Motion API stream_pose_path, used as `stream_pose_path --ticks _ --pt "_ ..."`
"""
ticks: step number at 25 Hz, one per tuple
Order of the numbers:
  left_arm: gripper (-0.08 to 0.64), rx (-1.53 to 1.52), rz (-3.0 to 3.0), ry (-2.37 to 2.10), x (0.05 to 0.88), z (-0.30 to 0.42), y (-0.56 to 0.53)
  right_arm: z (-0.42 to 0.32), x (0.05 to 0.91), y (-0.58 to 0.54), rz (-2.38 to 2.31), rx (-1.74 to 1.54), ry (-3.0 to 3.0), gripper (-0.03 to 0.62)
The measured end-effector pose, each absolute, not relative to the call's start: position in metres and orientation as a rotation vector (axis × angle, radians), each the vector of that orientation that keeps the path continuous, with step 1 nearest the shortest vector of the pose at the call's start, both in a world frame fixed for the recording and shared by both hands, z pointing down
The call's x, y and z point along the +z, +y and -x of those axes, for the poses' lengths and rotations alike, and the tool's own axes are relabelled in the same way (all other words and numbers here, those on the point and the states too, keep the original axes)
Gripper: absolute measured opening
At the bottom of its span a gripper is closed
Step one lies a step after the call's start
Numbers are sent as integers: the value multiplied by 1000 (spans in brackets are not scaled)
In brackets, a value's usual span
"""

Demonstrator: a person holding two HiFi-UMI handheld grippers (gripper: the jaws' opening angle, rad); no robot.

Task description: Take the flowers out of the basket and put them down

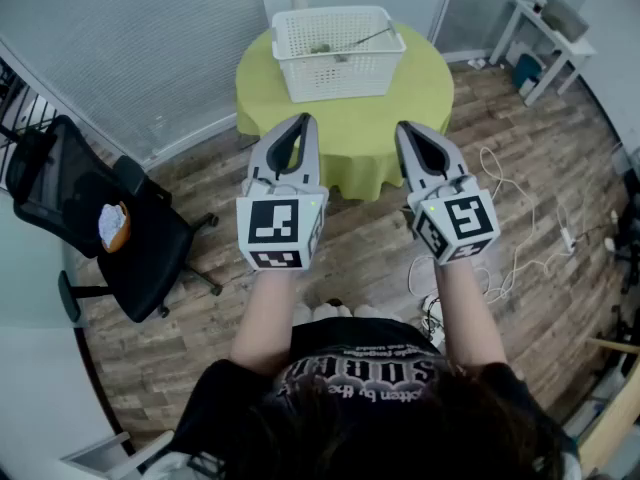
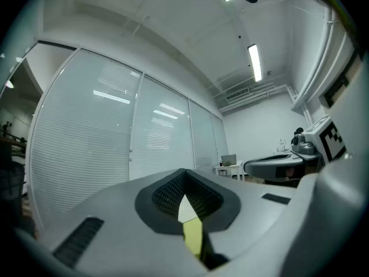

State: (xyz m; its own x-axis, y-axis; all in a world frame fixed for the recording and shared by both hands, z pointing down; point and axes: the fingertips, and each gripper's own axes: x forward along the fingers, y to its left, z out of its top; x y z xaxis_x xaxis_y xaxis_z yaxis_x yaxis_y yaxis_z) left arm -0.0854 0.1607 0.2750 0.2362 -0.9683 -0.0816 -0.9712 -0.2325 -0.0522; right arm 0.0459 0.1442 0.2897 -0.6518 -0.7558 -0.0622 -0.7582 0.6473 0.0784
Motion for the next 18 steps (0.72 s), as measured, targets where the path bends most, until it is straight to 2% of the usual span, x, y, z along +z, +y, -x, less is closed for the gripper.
stream_pose_path --ticks 18 --pt "2 26 2431 1892 293 118 140 -20 295 122 1223 48 2807 29"
